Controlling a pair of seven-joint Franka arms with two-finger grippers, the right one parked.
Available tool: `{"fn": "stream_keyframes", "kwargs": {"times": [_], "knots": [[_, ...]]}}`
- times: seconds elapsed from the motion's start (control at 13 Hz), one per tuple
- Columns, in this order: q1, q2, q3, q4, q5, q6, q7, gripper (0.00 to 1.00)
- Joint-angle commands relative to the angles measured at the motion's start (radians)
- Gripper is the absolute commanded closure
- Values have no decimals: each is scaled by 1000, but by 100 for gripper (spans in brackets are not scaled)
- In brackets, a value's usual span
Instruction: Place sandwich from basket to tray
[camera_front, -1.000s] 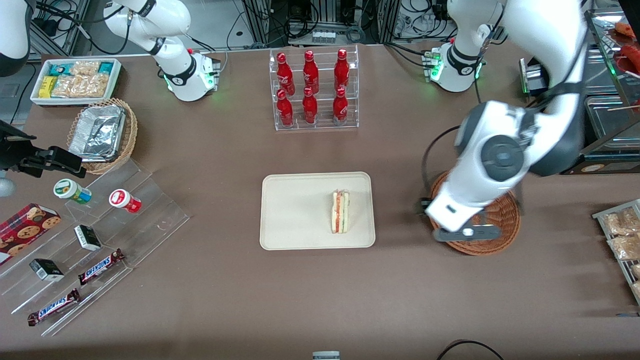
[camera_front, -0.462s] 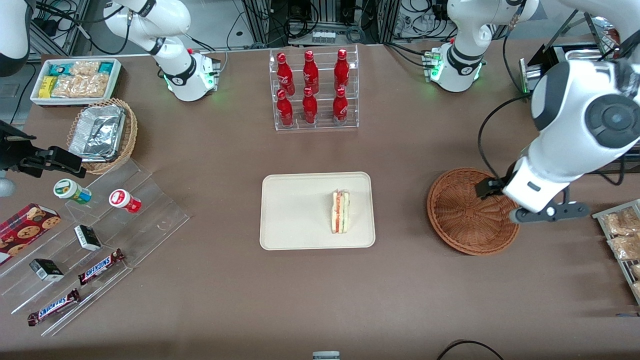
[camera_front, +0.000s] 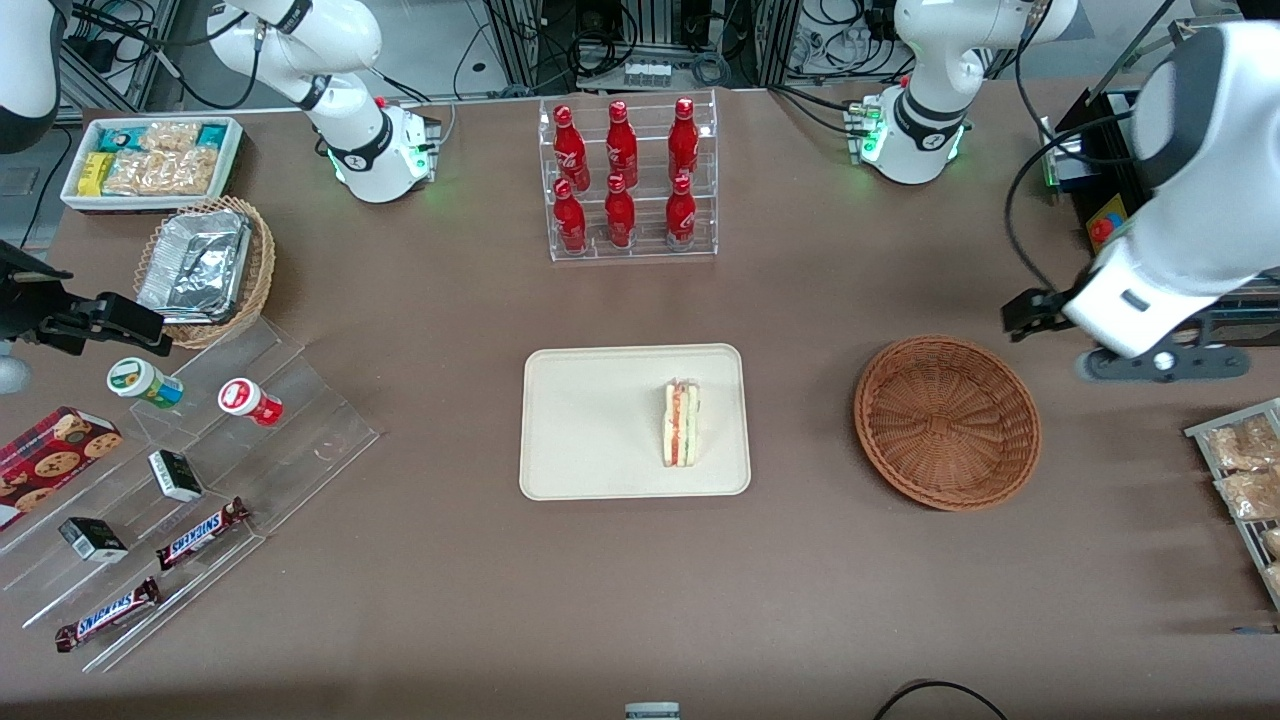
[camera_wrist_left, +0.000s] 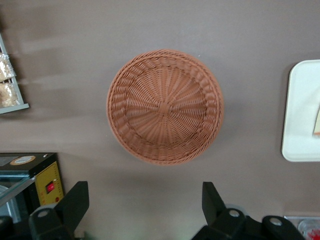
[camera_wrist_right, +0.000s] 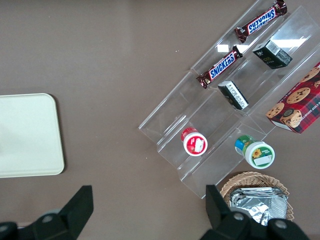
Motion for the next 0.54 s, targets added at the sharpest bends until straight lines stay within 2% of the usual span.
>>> {"fn": "stream_keyframes", "kwargs": {"times": [0.0, 0.15, 0.46], "knots": [[3, -29, 43, 0, -48, -26, 38, 0], [3, -59, 43, 6, -48, -96, 36, 0], [0, -90, 40, 17, -46, -127, 36, 0]]}}
